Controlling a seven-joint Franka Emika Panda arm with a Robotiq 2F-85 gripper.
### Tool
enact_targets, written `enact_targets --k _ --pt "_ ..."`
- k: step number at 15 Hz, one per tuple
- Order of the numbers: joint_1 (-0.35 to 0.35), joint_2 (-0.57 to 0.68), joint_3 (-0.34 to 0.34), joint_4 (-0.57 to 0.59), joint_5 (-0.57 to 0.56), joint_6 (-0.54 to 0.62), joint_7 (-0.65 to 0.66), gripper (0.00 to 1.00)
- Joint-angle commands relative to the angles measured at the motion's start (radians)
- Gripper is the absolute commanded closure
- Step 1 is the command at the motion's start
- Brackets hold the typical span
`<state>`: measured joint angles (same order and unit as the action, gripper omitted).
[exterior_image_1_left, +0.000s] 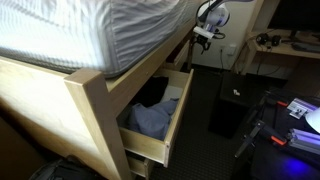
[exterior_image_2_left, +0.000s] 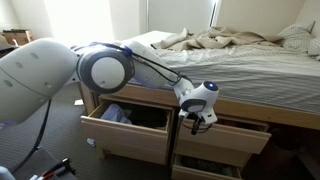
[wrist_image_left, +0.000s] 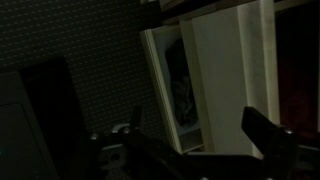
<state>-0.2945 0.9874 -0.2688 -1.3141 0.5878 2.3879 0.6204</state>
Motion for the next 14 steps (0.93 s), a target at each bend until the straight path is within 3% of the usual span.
enact_targets --k 1,3,7,8,11,13,14 --pt "-0.026 0.016 0.036 0.015 -0.041 0.015 0.020 0.00" --pt "-0.069 0.000 0.103 0.015 -0.029 -0.007 -0.119 0.00" --pt "-0.104 -0.001 0.155 0.044 -0.070 -0.178 -0.257 0.00" --pt "-0.078 0.015 0.132 0.039 -0.060 -0.103 -0.183 0.00" --pt "-0.080 0.016 0.136 0.041 -0.061 -0.109 -0.186 0.00" --pt "-0.113 0.011 0.187 0.034 0.026 -0.040 -0.193 0.00" --pt "-0.131 0.009 0.199 0.040 0.050 -0.061 -0.203 0.00"
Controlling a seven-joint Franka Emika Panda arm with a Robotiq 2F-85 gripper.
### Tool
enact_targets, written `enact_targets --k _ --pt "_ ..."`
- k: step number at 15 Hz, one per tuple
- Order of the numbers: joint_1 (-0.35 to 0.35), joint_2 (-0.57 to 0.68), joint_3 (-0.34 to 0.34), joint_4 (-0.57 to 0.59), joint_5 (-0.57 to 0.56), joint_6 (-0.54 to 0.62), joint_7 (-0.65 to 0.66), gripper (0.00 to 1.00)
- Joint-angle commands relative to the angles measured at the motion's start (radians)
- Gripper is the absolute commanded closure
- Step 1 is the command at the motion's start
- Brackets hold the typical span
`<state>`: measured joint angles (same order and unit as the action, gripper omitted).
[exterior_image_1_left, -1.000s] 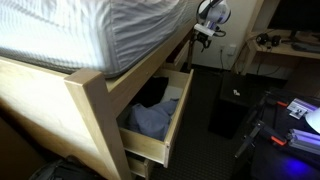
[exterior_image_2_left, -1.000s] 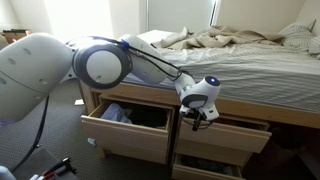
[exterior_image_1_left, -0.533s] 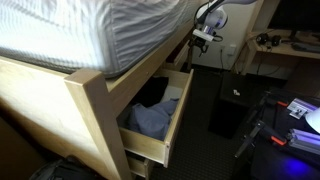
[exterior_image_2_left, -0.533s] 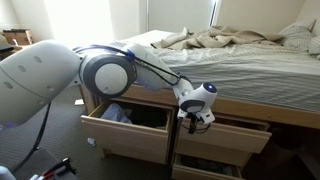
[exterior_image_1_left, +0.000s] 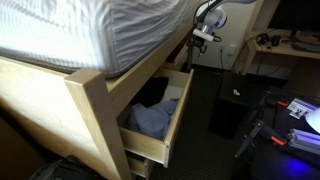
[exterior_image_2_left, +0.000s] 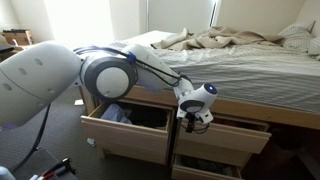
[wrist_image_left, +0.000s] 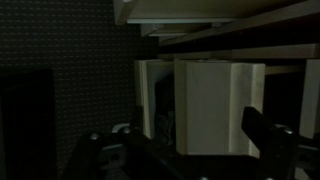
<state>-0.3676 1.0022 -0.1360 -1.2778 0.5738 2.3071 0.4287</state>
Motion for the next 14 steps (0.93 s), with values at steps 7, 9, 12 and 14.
enact_targets --k 7,9,12,14 --pt "-0.069 0.004 0.061 0.020 0.190 0.020 -0.015 0.00" --pt "-0.071 0.004 0.061 0.021 0.202 0.020 -0.015 0.00" --pt "-0.086 -0.017 0.082 -0.001 0.237 0.026 -0.034 0.00" --pt "-0.028 0.046 0.047 0.113 0.206 0.012 0.114 0.00"
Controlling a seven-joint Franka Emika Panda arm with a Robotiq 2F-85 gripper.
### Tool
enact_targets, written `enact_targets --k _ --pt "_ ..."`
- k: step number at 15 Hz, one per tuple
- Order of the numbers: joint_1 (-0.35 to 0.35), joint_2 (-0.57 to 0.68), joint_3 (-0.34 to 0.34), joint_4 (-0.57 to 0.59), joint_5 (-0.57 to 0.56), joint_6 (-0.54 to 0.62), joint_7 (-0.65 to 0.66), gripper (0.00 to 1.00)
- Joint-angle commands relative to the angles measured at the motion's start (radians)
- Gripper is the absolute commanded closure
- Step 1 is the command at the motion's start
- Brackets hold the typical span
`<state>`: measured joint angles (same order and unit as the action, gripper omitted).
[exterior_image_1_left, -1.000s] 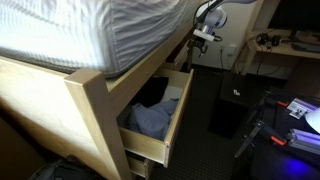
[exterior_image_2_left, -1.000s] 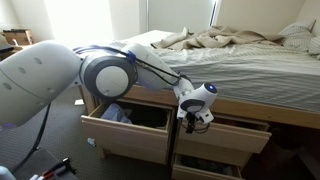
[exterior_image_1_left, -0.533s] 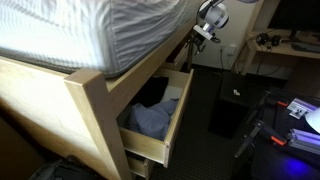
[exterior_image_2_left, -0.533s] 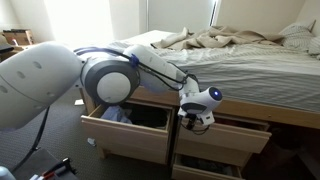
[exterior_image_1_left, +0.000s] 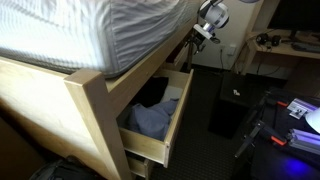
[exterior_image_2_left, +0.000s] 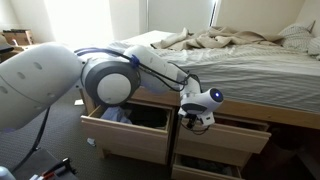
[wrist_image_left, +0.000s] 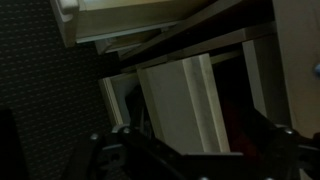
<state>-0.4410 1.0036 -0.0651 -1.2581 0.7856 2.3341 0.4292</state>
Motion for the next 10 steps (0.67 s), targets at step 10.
enact_targets --k 10 --pt "0.154 0.095 -0.102 0.200 -0.171 -0.005 0.431 0.00"
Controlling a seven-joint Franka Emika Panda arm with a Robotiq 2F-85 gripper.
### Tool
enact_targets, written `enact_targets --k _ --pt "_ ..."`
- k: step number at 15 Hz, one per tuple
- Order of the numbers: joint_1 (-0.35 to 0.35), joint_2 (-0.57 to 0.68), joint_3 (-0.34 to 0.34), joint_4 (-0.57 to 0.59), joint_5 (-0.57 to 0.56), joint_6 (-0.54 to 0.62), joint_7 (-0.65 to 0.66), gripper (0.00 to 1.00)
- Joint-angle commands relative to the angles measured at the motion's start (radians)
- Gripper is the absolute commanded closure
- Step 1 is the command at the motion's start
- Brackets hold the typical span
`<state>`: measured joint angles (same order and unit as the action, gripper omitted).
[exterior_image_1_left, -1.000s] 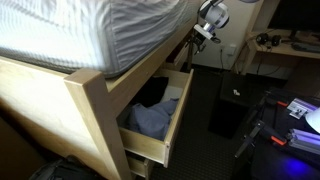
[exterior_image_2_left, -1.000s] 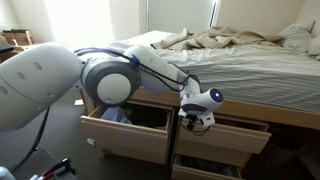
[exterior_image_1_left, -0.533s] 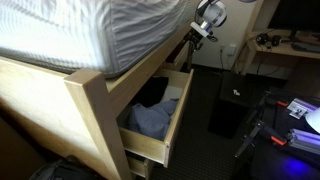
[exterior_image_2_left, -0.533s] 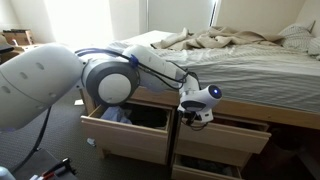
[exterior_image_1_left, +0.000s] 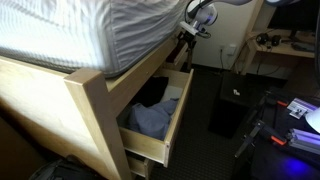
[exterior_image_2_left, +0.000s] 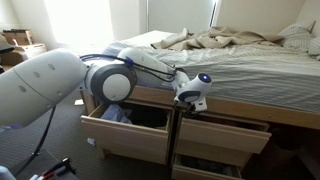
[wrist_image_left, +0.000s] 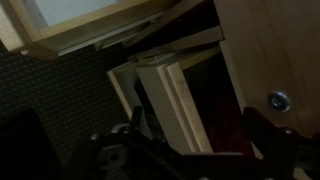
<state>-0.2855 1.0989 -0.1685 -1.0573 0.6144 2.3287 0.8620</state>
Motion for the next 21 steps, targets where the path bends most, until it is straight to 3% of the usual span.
enact_targets --k 1,2,9,11,12,15,17,19,21 --pt "0.013 0.019 -0.023 0.024 -0.010 -0.008 0.045 0.00" --pt "-0.017 0.028 0.019 0.044 -0.047 -0.022 0.067 0.00" --pt "-0.034 0.074 0.034 0.150 -0.168 -0.149 0.236 0.00" --pt "-0.049 0.084 0.058 0.176 -0.180 -0.200 0.223 0.00" --pt "-0.015 0.051 0.018 0.107 -0.153 -0.142 0.219 0.00" --pt "-0.025 0.065 0.033 0.133 -0.158 -0.168 0.219 0.00" --pt "-0.026 -0.036 -0.052 -0.069 -0.235 -0.078 0.120 0.00" --pt "-0.017 -0.051 -0.119 -0.140 -0.273 0.050 0.113 0.00" --pt "-0.019 -0.060 -0.177 -0.206 -0.239 0.224 0.074 0.00"
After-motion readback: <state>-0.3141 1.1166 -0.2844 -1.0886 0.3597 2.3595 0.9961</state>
